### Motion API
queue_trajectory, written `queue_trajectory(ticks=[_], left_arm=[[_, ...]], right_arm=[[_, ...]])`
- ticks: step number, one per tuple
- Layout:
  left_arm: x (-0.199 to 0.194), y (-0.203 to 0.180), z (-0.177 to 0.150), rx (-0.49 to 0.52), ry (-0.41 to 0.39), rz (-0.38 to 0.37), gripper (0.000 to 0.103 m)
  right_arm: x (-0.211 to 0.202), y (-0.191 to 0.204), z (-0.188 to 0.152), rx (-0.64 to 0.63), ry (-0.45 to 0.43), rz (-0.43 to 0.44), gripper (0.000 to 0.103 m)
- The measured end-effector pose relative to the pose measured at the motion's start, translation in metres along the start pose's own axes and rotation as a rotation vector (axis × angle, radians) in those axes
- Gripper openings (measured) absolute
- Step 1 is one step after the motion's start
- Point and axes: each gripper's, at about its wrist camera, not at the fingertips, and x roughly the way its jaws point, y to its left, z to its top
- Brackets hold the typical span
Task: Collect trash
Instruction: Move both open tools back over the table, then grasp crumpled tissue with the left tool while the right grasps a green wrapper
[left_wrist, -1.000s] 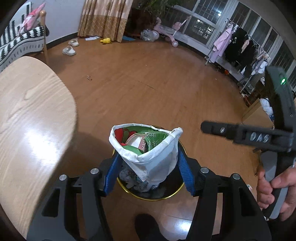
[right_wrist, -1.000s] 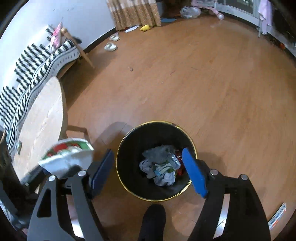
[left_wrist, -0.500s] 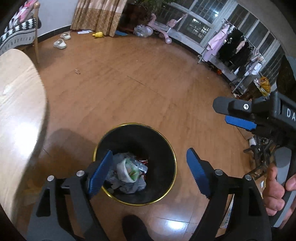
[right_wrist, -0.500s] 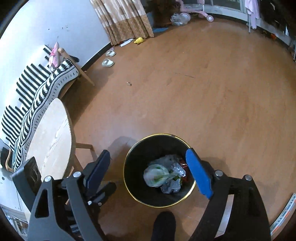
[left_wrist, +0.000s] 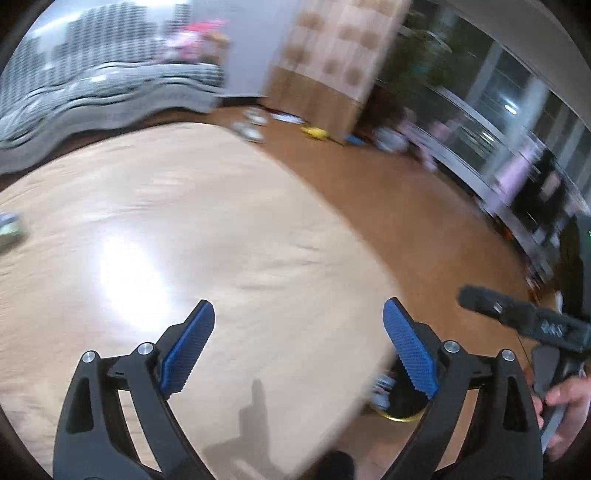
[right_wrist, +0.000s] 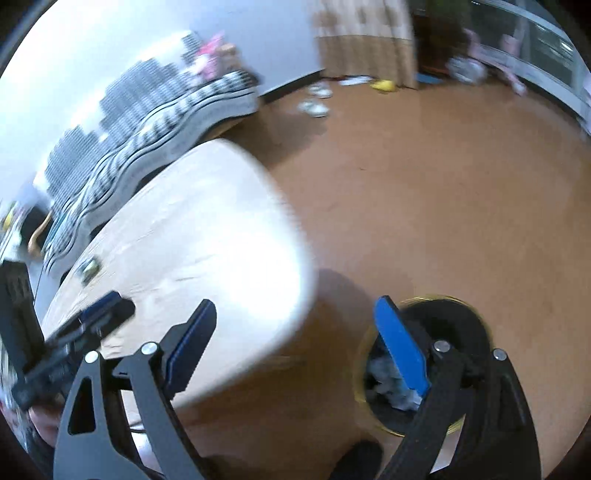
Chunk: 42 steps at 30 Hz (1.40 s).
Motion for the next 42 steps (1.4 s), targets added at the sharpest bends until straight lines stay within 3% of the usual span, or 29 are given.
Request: queue_trajectory(ticks=[4,10,15,21,26,30,32,37,42], left_arm=[[-0.041,0.098,0.008,-0.117,-0.049,0.153,0.09],[-0.1,0.21,0.002,-0.214,-0.108,0.297,0.09],[-0.132,0.289,-0.015,-0.318,-0.117,0.374,0.09],[-0.145,0.341,-0.029,-0.38,-0.121,0.401,0.09],[-0.14,0.368,-0.028,-0.42,-0.115,0.407,0.09],[-0.133,0.378,-0.028,-0.44,-0.111,0.405,0.09],[-0.13,0.379,-0.026,-0.447,-0.111,0.402,0.09],[-0.12,0.378,-0.016,-0.435,-0.114,0.408,0.09],[-0.108,0.373,0.005,-0.378,-0.121,0.441,0.09]], right_arm=[[0.036,0.086,0.001,-0.13,0.029,0.091,0.085],[0.095,0.224,-0.013,-0.366,0.108,0.212,0.085],[0.139,0.338,-0.022,-0.547,0.147,0.29,0.085],[0.2,0.441,-0.016,-0.738,0.152,0.262,0.084],[0.237,0.478,-0.005,-0.804,0.148,0.252,0.084],[0.263,0.486,0.005,-0.817,0.18,0.252,0.077],[0.269,0.484,0.004,-0.813,0.197,0.263,0.066],[0.265,0.48,-0.007,-0.853,0.185,0.306,0.017],[0.232,0.459,-0.028,-0.888,0.176,0.321,0.014]])
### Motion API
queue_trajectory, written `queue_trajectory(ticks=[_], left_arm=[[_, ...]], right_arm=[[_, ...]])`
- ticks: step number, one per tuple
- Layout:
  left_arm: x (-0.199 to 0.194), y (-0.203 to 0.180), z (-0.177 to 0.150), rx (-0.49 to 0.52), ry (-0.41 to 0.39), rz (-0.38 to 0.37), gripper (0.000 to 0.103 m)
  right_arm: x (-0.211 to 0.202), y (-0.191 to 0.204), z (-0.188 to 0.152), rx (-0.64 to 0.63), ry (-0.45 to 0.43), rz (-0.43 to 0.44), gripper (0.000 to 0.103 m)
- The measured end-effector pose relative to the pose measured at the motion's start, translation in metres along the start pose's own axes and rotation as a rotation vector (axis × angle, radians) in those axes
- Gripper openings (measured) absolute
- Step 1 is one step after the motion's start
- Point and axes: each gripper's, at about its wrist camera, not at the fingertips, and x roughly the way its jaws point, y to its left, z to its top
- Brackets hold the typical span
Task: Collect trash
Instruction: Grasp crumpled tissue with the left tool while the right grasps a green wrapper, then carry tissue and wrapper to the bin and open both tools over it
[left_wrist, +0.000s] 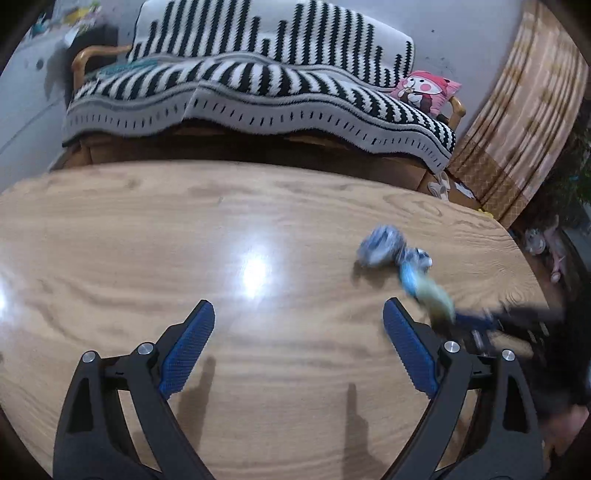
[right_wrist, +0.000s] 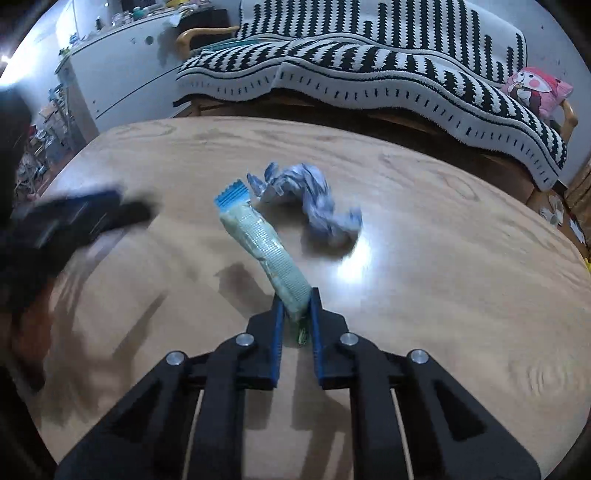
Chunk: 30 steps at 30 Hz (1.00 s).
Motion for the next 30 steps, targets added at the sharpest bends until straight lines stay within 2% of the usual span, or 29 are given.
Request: queue_trajectory(ticks=[4,8,12,15,16,17,18,19,20,21,23,26,29,30], left_arm=[[0.019,-0.021,0.021,-0.01,0.006,-0.049,0.091],[0.046,-0.053,0.034,0.024,0.021,-0.045,0.092],[0.07,-0.078,0.037,0.071,0.01,0.007,0.092],[0.087,-0.082,0.036,0.042,0.065,0.004,0.092],[0.091,-0.083,0.035,0.033,0.073,0.009,0.089],[0.094,-0.083,0.034,0.03,0.08,0.016,0.081],[0.093,-0.086,0.032,0.055,0.058,0.043,0.07],[0.091,-0.088,0.031,0.077,0.054,0.051,0.049],[0.089,-0.09,0.029,0.086,0.055,0.04,0.038],[0.086,-0.091,0.027,0.073,0.066,0.015,0.034],[0.075,-0.097,0.018,0.065,0.069,0.009,0.031],[0.052,-0.119,-0.002,0.119,0.062,0.0,0.03],[0.022,-0.159,-0.025,0.188,0.062,-0.043,0.03],[0.005,-0.179,-0.037,0.214,0.058,-0.079,0.03]], right_arm=[[-0.037,0.004,-0.038,0.012,0.001,-0.001,0.014],[-0.073,-0.002,-0.079,0.073,0.011,0.012,0.014],[-0.105,-0.015,-0.117,0.128,0.015,-0.02,0.014],[-0.128,-0.026,-0.142,0.177,0.004,-0.044,0.014],[-0.135,-0.029,-0.149,0.191,0.003,-0.054,0.014],[-0.141,-0.034,-0.157,0.206,0.003,-0.065,0.014],[-0.15,-0.04,-0.167,0.228,0.002,-0.082,0.014],[-0.156,-0.046,-0.176,0.248,0.001,-0.093,0.014],[-0.165,-0.051,-0.185,0.271,-0.002,-0.105,0.014],[-0.176,-0.059,-0.195,0.304,-0.01,-0.122,0.014],[-0.197,-0.069,-0.212,0.354,-0.029,-0.153,0.014],[-0.234,-0.09,-0.244,0.447,-0.065,-0.223,0.014],[-0.272,-0.117,-0.283,0.565,-0.096,-0.298,0.014],[-0.286,-0.129,-0.302,0.62,-0.109,-0.33,0.014]])
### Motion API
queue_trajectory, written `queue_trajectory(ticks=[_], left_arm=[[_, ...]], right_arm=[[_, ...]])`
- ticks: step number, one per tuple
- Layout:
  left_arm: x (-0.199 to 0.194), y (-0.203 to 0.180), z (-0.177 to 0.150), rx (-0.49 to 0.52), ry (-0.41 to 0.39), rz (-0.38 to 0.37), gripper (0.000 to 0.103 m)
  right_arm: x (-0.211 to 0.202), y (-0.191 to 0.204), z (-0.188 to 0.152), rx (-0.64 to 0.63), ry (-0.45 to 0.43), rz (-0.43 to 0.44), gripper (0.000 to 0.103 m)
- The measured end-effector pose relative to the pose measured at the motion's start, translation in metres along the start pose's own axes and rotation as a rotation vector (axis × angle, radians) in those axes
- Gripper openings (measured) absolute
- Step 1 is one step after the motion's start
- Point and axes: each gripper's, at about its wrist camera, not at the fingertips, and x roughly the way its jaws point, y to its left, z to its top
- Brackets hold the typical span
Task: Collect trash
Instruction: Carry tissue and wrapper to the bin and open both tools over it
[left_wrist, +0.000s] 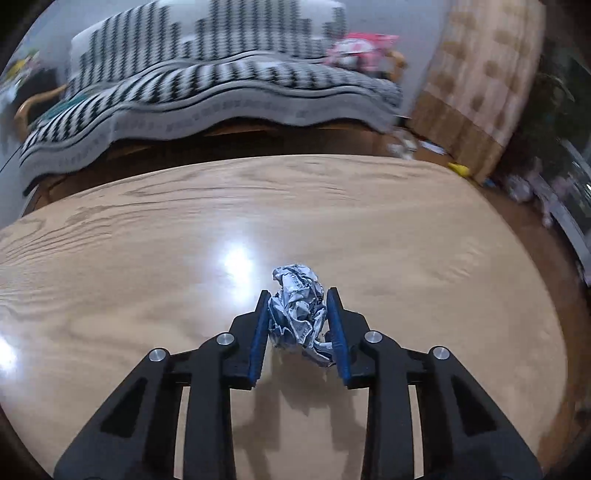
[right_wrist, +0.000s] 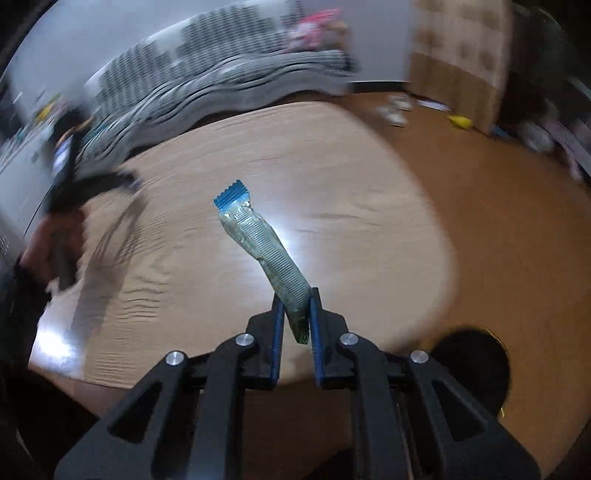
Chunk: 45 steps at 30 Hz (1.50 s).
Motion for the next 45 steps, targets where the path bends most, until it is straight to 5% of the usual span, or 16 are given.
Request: queue_trajectory(ticks=[9,16,33,35,36,37,45], left_arm=[[-0.083,-0.206,-0.092,0.249,0.003,-0.35,0.03],[-0.085,-0.316,-0.164,0.452,0.068,-0.472,0.03],[-0.033,-0.389,-0.188,0.545,0.163,-0.524,0.03],[-0.028,-0.396,-0.19,0.545,0.173,-0.532,0.03],[-0.028,-0.399,-0.193,0.542,0.179,-0.537,0.03],[-0.023,-0.401,-0.195,0.537,0.192,-0.548,0.03],[0.001,-0.425,-0.219,0.551,0.257,-0.582,0.033]], right_arm=[[-0.031,-0.17,-0.076,0.321,0.038,-0.198,0.014],[-0.022,-0.237,-0.122,0.425,0.119,-0.231,0.014],[0.008,-0.256,-0.11,0.467,0.17,-0.192,0.015],[0.01,-0.259,-0.11,0.477,0.176,-0.196,0.035],[0.01,-0.261,-0.11,0.486,0.173,-0.205,0.062],[0.009,-0.263,-0.109,0.492,0.163,-0.208,0.077],[-0.011,-0.279,-0.108,0.572,0.105,-0.229,0.078]])
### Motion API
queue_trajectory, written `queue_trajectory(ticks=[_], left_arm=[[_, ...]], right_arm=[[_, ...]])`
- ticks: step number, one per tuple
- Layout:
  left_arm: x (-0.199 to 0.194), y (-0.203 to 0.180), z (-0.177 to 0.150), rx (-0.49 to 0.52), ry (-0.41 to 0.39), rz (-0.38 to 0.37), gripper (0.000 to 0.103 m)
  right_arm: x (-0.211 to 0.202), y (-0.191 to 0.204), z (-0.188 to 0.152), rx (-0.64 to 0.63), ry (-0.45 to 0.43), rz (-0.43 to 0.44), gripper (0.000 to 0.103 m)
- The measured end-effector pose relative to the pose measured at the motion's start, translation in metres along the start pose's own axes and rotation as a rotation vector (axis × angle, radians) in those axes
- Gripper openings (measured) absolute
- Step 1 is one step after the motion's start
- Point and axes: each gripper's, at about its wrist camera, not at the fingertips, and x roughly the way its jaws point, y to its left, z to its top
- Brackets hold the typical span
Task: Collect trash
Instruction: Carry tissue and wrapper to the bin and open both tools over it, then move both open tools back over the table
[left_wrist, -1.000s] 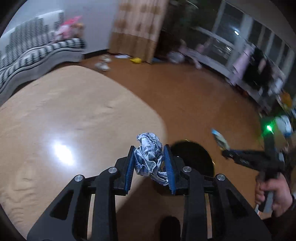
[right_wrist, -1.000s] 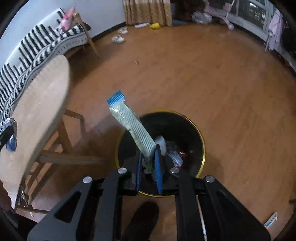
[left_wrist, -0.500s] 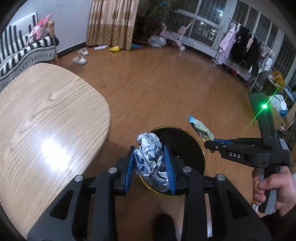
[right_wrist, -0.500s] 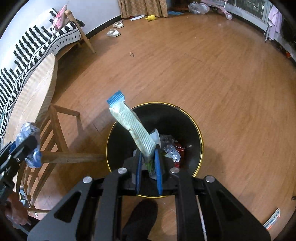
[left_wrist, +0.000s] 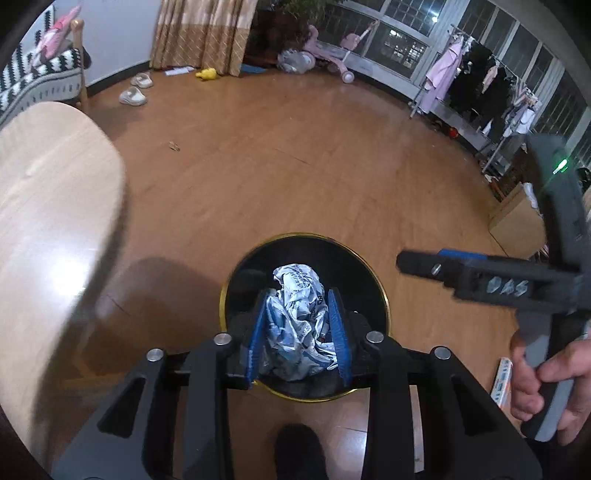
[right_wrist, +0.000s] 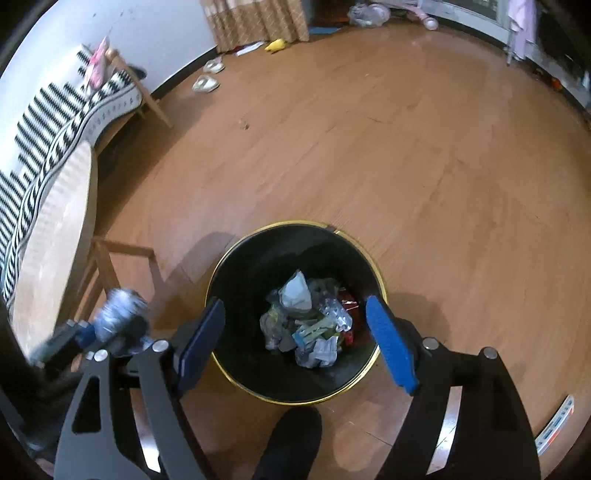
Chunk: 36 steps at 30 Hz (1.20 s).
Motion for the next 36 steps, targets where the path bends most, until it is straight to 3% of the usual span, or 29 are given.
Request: queue_trajectory(ticks=[3,5,7,11,14,18,21,23,26,30,36], left_arm=[[0.016,-0.008,0.0,0.02,0.013,-0.003,0.054],[0.022,-0.012,0.003,0.021,0.004,-0.017,0.075],[0.025,-0.012,0.004,0.013,-0.004,-0.006,0.084],[0.014,-0.01,0.008,0.002,-0.007,0.026,0.086],[-0.032,0.001,0.012,0.008,-0.061,0.068,0.09],[-0.122,0.044,0.002,-0.021,-0.198,0.201,0.095],[-0.195,0.104,-0.022,-0.129,-0.281,0.356,0.096],[-0.245,0.148,-0.05,-0.203,-0.328,0.546,0.096],[-0.302,0.199,-0.09,-0.298,-0.348,0.746,0.096],[-0.359,0.264,-0.16,-0.479,-0.337,0.933,0.096],[-0.414,0.308,-0.224,-0.636,-0.335,0.987,0.096]], right_arm=[[-0.009,-0.009,0.003,0.048,-0.023,-0.006,0.081],[-0.015,-0.013,0.007,0.068,-0.039,0.001,0.082],[-0.024,-0.012,0.01,0.068,-0.062,-0.009,0.085],[-0.036,-0.003,0.015,0.046,-0.099,-0.034,0.088],[-0.05,0.023,0.019,-0.002,-0.124,-0.016,0.088],[-0.073,0.105,0.019,-0.152,-0.205,0.055,0.094],[-0.077,0.19,0.005,-0.305,-0.232,0.111,0.095],[-0.075,0.24,-0.005,-0.375,-0.226,0.169,0.095],[-0.072,0.328,-0.03,-0.469,-0.198,0.258,0.095],[-0.079,0.434,-0.079,-0.652,-0.215,0.346,0.096],[-0.07,0.534,-0.139,-0.817,-0.204,0.415,0.096]])
